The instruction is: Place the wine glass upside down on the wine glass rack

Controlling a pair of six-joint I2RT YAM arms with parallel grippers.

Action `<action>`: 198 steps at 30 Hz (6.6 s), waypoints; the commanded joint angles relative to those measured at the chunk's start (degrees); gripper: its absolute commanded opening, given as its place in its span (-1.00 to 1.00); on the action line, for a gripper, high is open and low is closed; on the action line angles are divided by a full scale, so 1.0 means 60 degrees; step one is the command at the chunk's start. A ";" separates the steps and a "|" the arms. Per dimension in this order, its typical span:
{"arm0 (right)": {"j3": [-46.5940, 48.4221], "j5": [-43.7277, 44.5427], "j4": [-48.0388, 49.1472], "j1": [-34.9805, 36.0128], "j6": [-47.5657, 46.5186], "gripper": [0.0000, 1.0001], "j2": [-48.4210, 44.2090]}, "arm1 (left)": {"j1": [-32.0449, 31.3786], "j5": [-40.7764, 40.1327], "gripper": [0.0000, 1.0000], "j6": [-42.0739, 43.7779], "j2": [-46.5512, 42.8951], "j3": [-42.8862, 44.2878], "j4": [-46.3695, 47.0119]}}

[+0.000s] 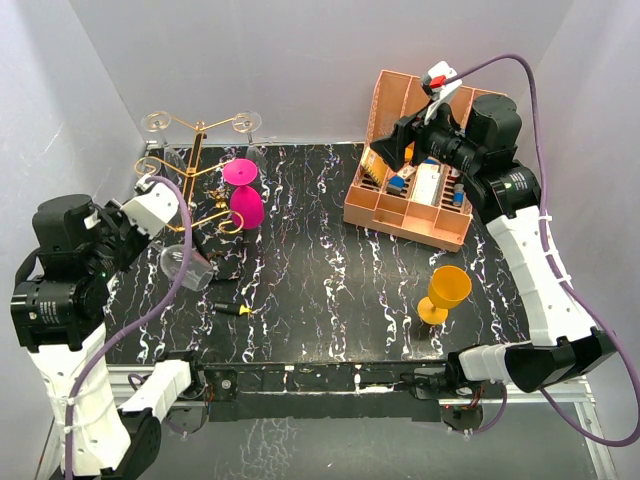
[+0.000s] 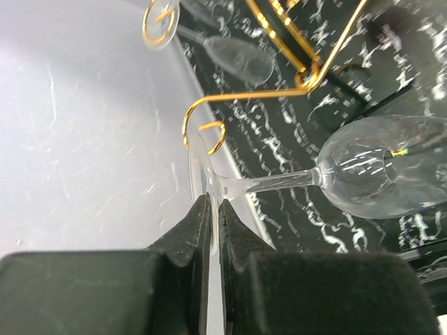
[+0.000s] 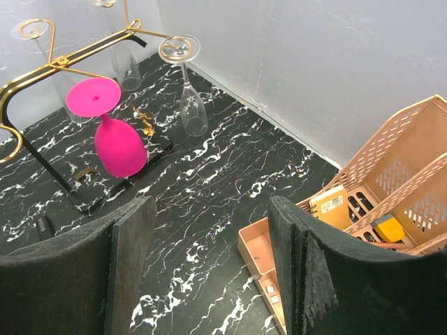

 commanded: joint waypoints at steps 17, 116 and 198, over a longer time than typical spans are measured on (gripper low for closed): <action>-0.0099 -0.0121 0.0230 -0.0040 -0.0304 0.44 -0.0167 | 0.0064 -0.1976 -1.00 0.1990 0.0342 -0.1084 0.1512; -0.0666 -0.0081 0.0410 -0.0171 -0.0377 0.97 -0.0020 | -0.0291 -0.2156 -1.00 0.2749 0.1140 -0.2160 0.2435; -0.3559 0.3243 -0.3081 -0.1746 -0.3146 0.93 -0.3086 | 0.0047 -0.0364 0.94 -0.5618 0.1117 -0.2335 0.6824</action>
